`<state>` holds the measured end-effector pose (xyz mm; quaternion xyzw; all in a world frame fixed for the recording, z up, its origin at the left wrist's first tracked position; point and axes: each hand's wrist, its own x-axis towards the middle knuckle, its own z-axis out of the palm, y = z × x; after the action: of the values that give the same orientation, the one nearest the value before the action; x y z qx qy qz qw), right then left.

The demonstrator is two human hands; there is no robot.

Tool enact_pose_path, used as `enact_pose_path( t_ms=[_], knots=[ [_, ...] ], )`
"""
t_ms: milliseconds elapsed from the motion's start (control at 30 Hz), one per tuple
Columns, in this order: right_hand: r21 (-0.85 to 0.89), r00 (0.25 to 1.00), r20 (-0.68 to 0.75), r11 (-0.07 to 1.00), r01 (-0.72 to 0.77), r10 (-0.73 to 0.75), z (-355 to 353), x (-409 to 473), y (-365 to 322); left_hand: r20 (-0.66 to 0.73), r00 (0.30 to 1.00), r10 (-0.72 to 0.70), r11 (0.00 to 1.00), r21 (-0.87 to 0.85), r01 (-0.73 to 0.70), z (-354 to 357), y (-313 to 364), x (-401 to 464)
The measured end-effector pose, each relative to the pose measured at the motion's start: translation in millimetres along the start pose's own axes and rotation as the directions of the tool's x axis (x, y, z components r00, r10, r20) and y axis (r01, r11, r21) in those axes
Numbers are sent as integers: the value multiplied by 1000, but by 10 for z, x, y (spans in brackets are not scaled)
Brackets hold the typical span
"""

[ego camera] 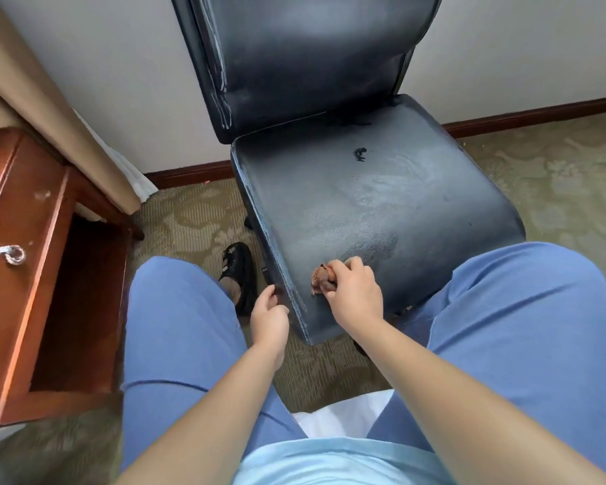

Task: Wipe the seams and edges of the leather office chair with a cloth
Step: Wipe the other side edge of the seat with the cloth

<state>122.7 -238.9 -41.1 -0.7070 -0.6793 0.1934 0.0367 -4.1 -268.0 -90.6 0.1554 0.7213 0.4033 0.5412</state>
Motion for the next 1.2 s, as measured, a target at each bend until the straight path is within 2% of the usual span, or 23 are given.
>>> enact_pose_path(
  t_ms=[233, 533, 833, 1000, 1200],
  knots=[
    [-26, 998, 32, 998, 50, -49, 5, -17, 19, 23, 998, -65, 995, -70, 67, 40, -11, -19],
    [25, 995, 82, 998, 60, -62, -57, -41, 30, 98, 990, -105, 993, -35, 109, 12, 30, -184],
    [57, 996, 19, 994, 90, -91, 27, -8, 75, 160, 967, -199, 970, -111, 218, 25, -176, -24],
    [27, 984, -3, 984, 176, -176, 93, 13, 134, 156, 958, -241, 941, -204, 270, 68, -96, -88],
    [-5, 934, -57, 935, 353, -353, 244, -72, 231, 173, 954, -243, 938, -210, 277, 82, -118, -78]
  ],
)
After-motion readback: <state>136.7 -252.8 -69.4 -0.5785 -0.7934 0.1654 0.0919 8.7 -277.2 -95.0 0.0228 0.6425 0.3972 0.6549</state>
